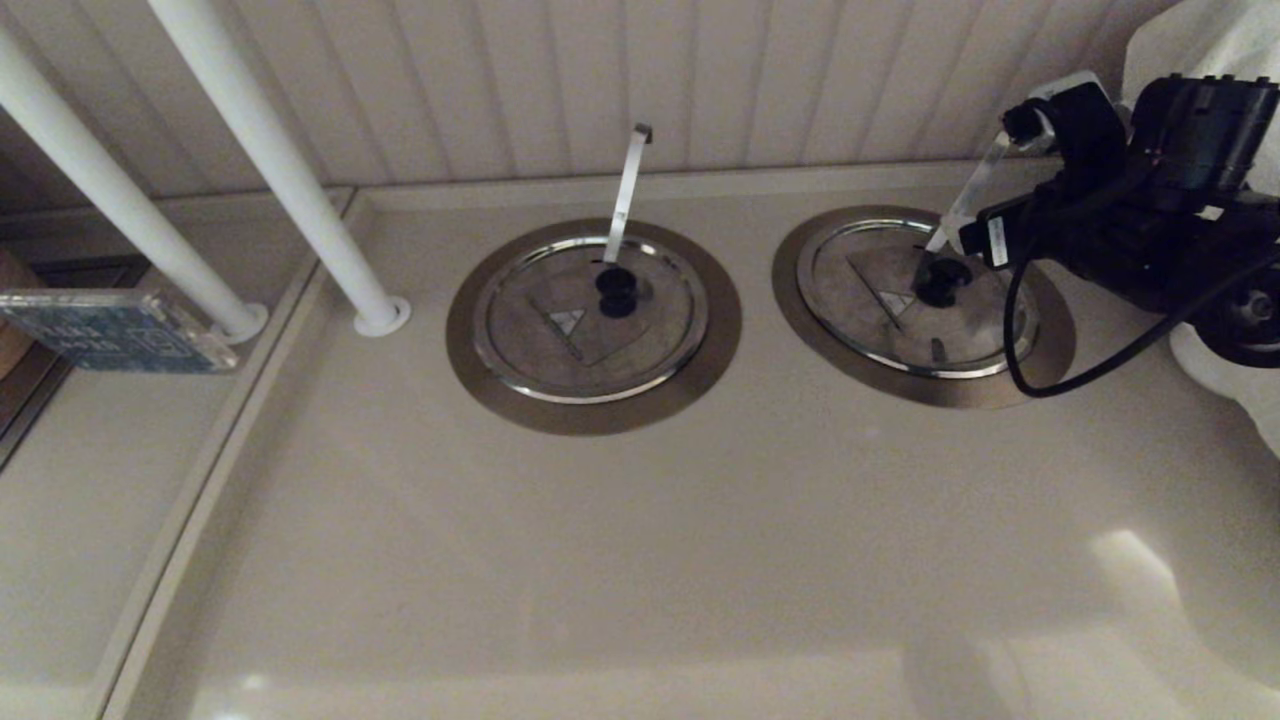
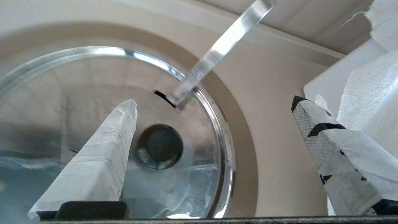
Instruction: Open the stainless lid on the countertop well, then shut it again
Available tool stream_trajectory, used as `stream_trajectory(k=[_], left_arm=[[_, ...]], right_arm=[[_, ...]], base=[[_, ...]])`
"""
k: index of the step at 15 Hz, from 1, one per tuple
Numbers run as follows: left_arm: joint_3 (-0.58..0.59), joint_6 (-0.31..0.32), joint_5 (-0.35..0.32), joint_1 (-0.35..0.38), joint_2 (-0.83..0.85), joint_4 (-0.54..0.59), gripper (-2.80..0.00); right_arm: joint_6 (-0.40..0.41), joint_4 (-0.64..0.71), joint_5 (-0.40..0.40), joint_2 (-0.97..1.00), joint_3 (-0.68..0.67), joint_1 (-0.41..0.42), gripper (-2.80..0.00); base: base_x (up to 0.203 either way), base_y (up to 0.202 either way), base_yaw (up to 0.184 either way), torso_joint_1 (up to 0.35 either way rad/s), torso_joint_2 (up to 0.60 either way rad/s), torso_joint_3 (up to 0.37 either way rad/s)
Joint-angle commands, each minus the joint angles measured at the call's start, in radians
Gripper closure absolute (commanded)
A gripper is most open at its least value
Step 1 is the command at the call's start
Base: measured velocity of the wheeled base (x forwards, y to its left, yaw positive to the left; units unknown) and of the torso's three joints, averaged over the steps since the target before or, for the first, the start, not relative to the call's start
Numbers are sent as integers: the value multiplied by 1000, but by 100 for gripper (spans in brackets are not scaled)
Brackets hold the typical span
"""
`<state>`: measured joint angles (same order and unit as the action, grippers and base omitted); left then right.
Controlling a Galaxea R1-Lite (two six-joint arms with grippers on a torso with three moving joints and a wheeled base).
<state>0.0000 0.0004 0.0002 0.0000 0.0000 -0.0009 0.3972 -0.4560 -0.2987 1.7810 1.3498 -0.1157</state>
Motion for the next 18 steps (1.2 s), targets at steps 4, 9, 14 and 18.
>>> stream_trajectory(k=[4,9,14,18], left_arm=[[0,0,0,0,0,1,0],[0,0,0,0,0,-1,0],[0,1,0,0,0,-1,0],[0,1,0,0,0,-1,0]], right_arm=[[-109,27,0,-44,25,-30,-280],[-259,363,45,-199,64,-65,0],[-363,590,46,-473,-5,-77,0],[-390,690,15,-805,-228,-69,0]], base=[[0,0,0,0,0,0],[0,0,0,0,0,0],[0,0,0,0,0,0],[0,0,0,0,0,0]])
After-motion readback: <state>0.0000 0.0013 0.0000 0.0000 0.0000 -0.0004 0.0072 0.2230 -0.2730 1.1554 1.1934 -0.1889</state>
